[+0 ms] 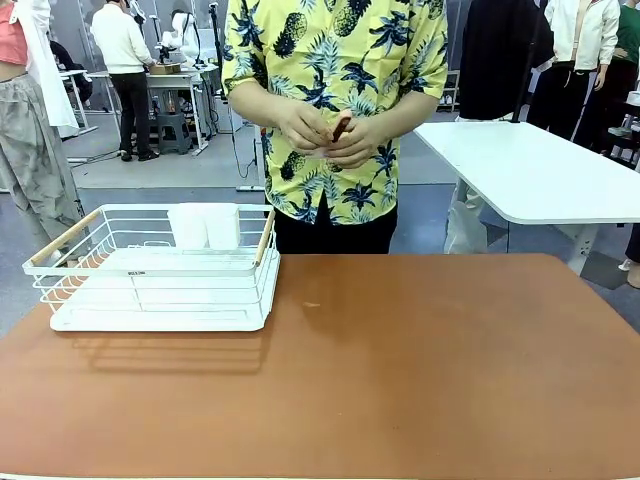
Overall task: Clean the table.
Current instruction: Pick up the Lint Roller when the human hands it over.
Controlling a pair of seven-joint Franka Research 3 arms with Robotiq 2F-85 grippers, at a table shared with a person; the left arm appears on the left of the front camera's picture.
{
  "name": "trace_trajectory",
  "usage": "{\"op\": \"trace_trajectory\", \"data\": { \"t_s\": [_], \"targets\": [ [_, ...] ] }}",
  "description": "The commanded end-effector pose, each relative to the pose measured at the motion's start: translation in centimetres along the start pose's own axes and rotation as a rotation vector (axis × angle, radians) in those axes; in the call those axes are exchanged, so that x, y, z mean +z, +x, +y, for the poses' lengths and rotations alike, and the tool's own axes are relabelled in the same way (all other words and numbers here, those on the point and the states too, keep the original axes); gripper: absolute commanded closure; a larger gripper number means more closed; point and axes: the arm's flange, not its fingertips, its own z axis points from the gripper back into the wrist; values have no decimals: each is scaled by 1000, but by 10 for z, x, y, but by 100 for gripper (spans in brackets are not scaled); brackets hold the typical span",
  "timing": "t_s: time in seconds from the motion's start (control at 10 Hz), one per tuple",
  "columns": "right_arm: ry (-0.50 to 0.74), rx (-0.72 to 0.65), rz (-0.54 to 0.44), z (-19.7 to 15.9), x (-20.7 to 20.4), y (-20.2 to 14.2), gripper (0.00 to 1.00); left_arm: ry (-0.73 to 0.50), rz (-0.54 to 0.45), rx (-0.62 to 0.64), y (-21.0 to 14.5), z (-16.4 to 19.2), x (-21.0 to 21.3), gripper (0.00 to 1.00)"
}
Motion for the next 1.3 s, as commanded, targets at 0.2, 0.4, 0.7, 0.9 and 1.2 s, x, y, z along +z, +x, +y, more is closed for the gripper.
{"op": "trace_trajectory", "data": {
  "t_s": [0.2, 0.4, 0.7, 0.9, 1.2],
  "targets": [
    [4, -3, -2, 2, 1, -2, 0, -7, -1, -1, -1, 0, 2, 0],
    [4, -3, -2, 2, 1, -2, 0, -7, -1, -1, -1, 0, 2, 0],
    [4, -3, -2, 2, 1, -2, 0, -7, -1, -1, -1, 0, 2, 0],
    [4, -3, -2, 2, 1, -2, 0, -7, -1, -1, -1, 0, 2, 0],
    [-113, -166, -74, 30, -12, -18, 0, -7, -1, -1, -1, 0, 2, 0]
  ]
}}
